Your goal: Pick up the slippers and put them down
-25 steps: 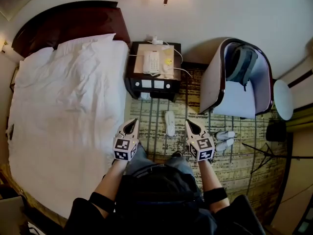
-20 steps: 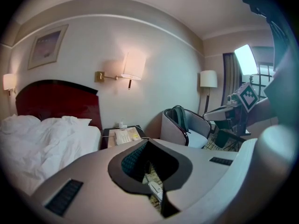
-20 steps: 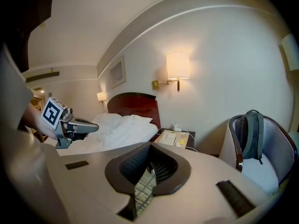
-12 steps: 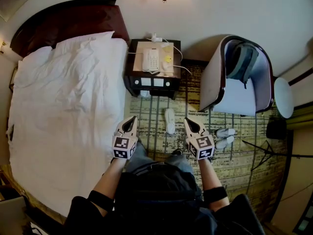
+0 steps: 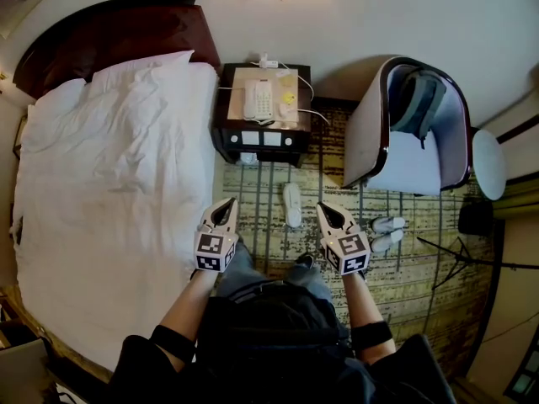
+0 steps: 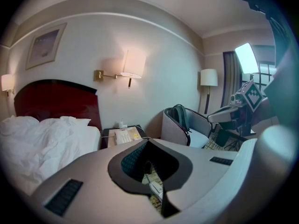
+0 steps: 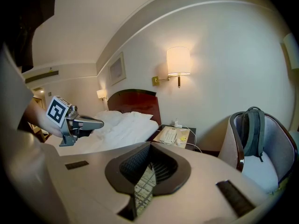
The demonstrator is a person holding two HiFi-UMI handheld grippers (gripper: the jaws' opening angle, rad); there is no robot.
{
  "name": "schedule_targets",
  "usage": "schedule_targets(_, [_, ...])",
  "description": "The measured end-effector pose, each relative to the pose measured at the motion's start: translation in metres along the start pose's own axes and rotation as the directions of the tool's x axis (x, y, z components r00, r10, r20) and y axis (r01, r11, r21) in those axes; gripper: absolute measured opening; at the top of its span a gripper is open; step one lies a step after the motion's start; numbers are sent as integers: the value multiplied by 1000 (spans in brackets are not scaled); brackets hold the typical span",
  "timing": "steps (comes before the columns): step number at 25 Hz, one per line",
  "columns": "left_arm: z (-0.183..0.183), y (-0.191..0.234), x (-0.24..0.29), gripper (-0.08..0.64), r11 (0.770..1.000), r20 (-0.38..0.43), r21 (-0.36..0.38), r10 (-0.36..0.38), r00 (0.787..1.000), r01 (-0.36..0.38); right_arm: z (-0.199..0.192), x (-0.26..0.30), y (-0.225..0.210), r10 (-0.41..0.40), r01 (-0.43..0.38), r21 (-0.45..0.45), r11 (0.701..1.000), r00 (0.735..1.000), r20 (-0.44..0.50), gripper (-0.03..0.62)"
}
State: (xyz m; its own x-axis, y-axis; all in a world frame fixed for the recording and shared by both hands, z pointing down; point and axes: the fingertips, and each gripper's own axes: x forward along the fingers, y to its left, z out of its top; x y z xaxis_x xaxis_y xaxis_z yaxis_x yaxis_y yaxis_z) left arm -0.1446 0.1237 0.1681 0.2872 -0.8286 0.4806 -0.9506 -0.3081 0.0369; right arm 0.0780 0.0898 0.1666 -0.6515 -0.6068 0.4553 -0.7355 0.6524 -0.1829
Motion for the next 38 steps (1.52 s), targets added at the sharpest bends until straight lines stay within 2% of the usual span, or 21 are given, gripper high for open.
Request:
schedule_targets(12, [-19, 7, 26, 17, 999, -58, -21, -39, 998, 38, -14, 22, 10, 18, -18, 19, 1000, 1000, -25, 0])
schedule_targets(20, [-48, 21, 65, 103, 995, -125, -75, -80, 989, 71, -37, 69, 19, 58, -57, 17, 998, 996, -67, 0])
schedule_targets(24, [-79, 37, 86, 169, 991, -173, -97, -110, 979, 94, -53, 101, 20, 50, -46, 44, 998, 995, -85, 0])
schedule_targets(29, [-120, 63, 123, 204, 978, -197, -195, -112, 974, 73, -75, 151, 29, 75, -72, 33, 997, 991, -108, 0])
schedule_targets(35, [-188, 84, 183, 279, 948, -190, -318, -93, 977, 28, -130, 216, 37, 132, -132, 13, 991, 981, -141, 0])
schedule_targets(38, [-230, 98, 221, 279, 916, -178, -400, -83, 980, 5, -171, 256, 33, 165, -167, 0, 986, 973, -161, 0])
